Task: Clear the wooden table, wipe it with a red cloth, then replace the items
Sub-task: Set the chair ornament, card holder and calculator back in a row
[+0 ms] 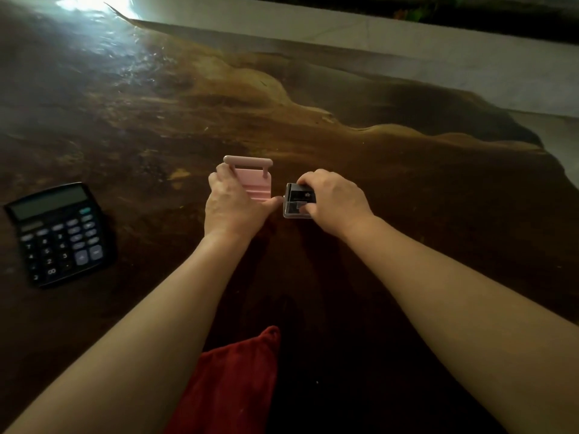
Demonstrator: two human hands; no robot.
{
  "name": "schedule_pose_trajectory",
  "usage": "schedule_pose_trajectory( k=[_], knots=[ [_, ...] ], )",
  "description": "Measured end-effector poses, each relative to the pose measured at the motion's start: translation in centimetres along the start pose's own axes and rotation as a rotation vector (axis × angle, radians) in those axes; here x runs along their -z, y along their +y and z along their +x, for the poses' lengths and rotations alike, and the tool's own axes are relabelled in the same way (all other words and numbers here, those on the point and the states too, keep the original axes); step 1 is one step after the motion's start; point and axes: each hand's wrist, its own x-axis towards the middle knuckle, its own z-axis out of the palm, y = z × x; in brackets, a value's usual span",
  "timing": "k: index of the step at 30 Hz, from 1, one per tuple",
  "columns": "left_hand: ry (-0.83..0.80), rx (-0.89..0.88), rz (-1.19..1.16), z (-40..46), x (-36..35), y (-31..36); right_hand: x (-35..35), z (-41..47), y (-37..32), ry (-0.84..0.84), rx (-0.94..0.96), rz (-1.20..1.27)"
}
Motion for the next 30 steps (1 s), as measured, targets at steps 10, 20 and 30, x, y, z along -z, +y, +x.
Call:
schedule_pose_trajectory(
  k=[10, 20, 30],
  knots=[
    [-0.082, 0.030, -0.021, -0.9, 0.7, -1.4, -0.8, -0.3, -0.4, -0.052, -0.041, -0.037],
    [0.016, 0.018, 0.126, -1.9, 9.3, -7.6, 1.4, 1.2, -10.4, 0.246, 0.238, 0.036],
    [0.188, 0.181, 0.119, -3.1, 18.7, -18.5, -0.5, 4.4, -18.3, 0.223, 0.107, 0.003]
  ],
)
